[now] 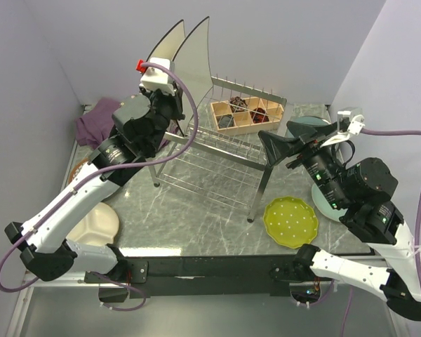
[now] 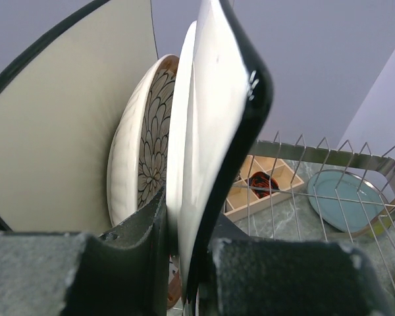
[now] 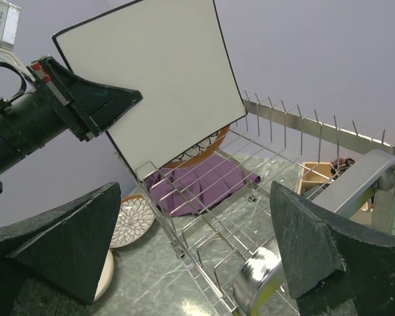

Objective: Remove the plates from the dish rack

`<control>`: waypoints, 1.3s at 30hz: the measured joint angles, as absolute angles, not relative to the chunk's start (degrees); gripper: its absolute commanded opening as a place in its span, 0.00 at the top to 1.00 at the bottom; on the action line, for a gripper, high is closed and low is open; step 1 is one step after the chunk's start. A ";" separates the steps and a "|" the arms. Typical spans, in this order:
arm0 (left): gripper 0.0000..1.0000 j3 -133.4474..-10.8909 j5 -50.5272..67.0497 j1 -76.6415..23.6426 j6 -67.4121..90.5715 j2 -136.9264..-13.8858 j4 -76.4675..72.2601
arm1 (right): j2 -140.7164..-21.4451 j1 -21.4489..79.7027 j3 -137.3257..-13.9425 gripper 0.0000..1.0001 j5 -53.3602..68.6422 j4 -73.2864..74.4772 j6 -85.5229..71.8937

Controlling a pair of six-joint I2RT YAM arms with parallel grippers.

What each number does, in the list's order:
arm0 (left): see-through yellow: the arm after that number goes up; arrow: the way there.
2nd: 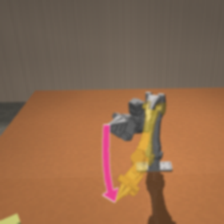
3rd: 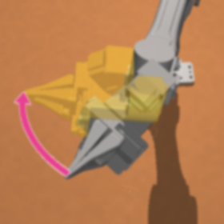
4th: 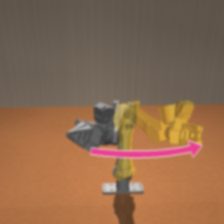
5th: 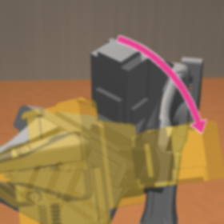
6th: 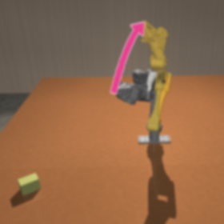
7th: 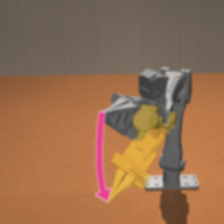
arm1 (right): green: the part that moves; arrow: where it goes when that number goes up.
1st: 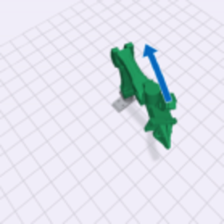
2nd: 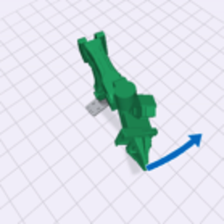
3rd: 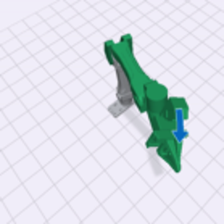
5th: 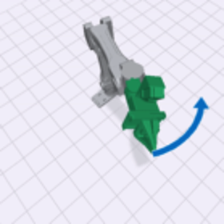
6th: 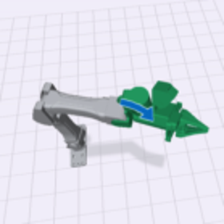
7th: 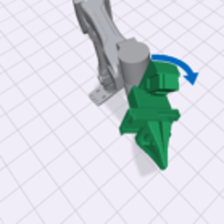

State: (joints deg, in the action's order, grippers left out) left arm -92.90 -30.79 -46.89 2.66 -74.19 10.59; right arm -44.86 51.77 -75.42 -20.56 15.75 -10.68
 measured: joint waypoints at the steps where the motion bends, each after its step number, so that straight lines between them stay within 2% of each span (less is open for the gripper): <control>1: 0.99 -92.90 -30.76 -46.89 2.66 -74.19 10.61 | -44.95 51.77 -75.42 0.00 -20.53 15.75 -10.61; 13: 0.99 -92.88 -30.11 -46.78 3.77 -72.86 10.66 | -45.93 51.77 -75.42 0.00 -20.56 15.64 -10.61; 32: 0.99 -92.73 -20.86 -48.18 10.31 -69.93 5.91 | -45.95 51.77 -75.42 0.00 -20.47 15.51 -10.72; 39: 0.99 -92.73 -17.17 -48.18 16.75 -66.54 13.23 | -44.58 51.77 -75.42 0.00 -18.37 15.66 -12.16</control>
State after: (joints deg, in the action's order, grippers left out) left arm -92.73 -17.17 -48.18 16.75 -66.54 13.23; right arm -44.58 51.77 -75.42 -18.37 15.66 -12.16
